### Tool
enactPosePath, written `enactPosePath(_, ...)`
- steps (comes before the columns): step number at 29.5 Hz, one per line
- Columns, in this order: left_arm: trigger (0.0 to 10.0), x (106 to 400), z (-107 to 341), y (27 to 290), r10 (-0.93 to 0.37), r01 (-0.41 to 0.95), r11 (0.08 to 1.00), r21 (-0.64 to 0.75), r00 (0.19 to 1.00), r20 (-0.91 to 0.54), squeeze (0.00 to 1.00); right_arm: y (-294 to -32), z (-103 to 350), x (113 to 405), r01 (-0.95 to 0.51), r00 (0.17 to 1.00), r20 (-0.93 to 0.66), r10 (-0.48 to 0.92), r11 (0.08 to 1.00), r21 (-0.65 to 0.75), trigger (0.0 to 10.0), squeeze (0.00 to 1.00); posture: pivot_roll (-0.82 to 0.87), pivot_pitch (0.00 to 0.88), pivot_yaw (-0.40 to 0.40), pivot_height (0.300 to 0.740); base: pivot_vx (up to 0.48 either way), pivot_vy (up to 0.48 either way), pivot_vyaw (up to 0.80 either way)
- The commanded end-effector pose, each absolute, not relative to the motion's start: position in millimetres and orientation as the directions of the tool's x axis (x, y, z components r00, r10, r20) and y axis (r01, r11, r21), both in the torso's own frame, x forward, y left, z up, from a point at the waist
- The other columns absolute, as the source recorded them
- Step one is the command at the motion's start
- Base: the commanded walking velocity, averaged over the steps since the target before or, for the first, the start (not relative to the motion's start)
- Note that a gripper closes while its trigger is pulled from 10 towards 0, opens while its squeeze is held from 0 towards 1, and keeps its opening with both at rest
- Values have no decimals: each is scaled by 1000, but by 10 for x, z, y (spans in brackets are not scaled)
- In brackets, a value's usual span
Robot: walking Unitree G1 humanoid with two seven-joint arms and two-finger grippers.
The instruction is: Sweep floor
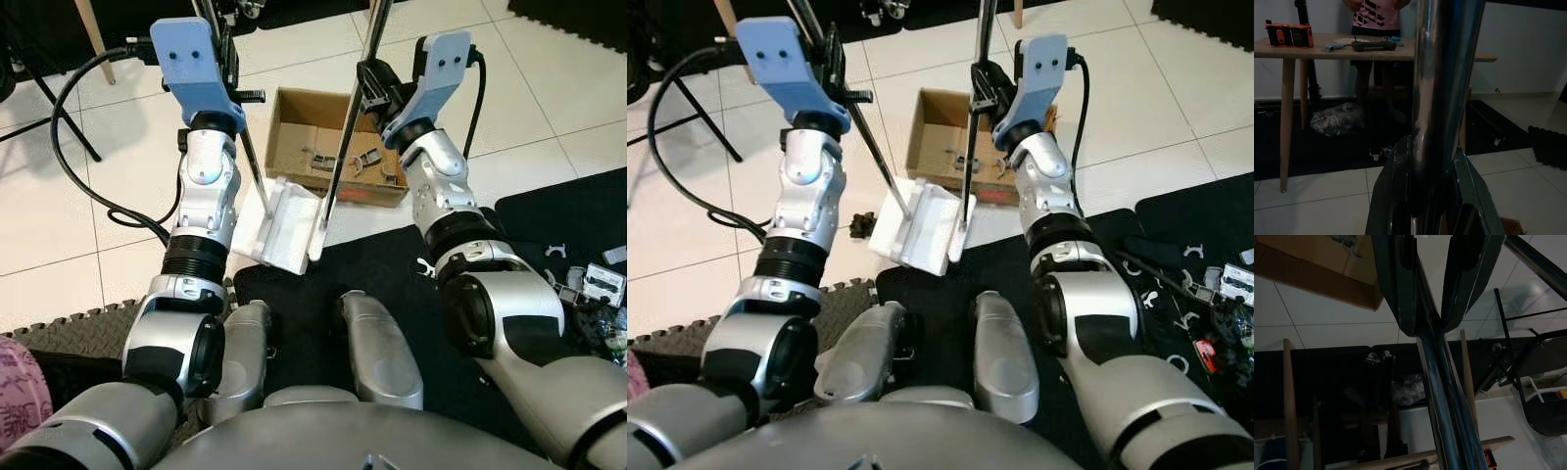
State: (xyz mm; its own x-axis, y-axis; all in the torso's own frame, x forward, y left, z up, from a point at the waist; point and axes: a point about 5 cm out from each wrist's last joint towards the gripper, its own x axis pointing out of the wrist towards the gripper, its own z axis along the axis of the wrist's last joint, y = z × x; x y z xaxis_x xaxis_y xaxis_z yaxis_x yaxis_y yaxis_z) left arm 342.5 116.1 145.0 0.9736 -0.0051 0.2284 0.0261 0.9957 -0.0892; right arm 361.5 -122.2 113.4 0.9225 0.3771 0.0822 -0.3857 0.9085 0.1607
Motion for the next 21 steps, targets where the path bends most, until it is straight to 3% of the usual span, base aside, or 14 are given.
enactPosePath(1, 10000, 3428, 1498, 1135, -9, 34, 995, -97, 968, 251, 0, -1233, 1175, 3625, -385, 922, 101, 374, 912, 140, 10000, 0, -27, 81, 5, 740, 0, 0, 0)
enactPosePath(10, 10000, 3431, 1485, 1154, -15, 34, 997, -69, 967, 256, 0, -1407, 1242, 3661, -350, 934, 114, 338, 931, 108, 10000, 0, -32, 77, 6, 740, 0, 0, 0)
enactPosePath(21, 10000, 3504, 1651, 1182, -28, 40, 999, -33, 951, 307, 0, -1390, 1428, 3722, -356, 924, 178, 339, 932, 73, 10000, 0, -29, 66, 8, 740, 0, 0, 0)
